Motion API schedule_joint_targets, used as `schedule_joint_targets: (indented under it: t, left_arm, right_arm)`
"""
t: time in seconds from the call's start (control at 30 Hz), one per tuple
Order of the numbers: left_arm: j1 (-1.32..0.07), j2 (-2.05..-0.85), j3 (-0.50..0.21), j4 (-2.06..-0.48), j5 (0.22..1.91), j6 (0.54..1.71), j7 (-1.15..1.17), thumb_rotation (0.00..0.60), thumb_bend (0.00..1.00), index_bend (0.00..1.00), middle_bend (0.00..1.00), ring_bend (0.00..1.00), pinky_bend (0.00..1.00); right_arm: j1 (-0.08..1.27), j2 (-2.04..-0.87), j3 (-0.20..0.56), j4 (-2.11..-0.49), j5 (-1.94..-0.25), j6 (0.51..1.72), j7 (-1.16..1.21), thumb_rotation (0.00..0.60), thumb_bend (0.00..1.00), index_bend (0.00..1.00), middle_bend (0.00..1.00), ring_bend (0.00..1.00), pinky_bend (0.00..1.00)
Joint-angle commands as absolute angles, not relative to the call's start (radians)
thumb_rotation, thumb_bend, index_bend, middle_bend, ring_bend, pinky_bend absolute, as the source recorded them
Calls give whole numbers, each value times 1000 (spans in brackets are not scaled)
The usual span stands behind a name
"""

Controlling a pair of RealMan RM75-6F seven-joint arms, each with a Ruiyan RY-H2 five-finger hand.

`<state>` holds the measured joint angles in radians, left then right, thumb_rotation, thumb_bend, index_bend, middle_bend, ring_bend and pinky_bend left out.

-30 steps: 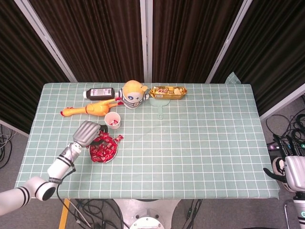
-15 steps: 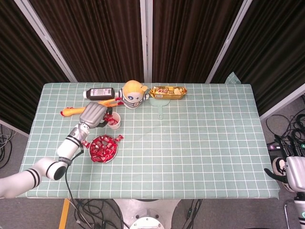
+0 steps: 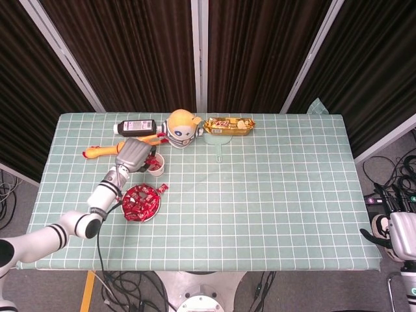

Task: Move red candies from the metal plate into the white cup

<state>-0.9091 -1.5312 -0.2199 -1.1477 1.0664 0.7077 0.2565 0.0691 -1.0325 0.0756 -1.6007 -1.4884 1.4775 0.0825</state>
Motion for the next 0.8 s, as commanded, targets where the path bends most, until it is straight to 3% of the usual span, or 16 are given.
schedule_joint_targets:
  t: [0.03, 0.2, 0.57, 0.8]
  left_arm:
    - [-915, -1531, -216, -1151, 1051, 709, 277, 600, 484, 527, 587, 601, 897]
    - [-918, -1528, -212, -1158, 1031, 710, 289, 600, 484, 469, 535, 565, 886]
    - [-910, -1509, -194, -1201, 1022, 751, 320, 600, 484, 439, 511, 535, 862]
    - [-802, -1426, -183, -1327, 1085, 926, 254, 600, 470, 369, 482, 482, 793]
  right_arm:
    - [69, -1032, 75, -1602, -1488, 1477, 81, 600, 28, 11, 193, 8, 173]
    - [69, -1032, 76, -1605, -1488, 1478, 78, 600, 29, 11, 193, 8, 174]
    - [68, -1030, 76, -1611, -1490, 1482, 73, 600, 30, 11, 193, 9, 175]
    - [68, -1025, 78, -1610, -1493, 1486, 77, 600, 30, 11, 193, 8, 175]
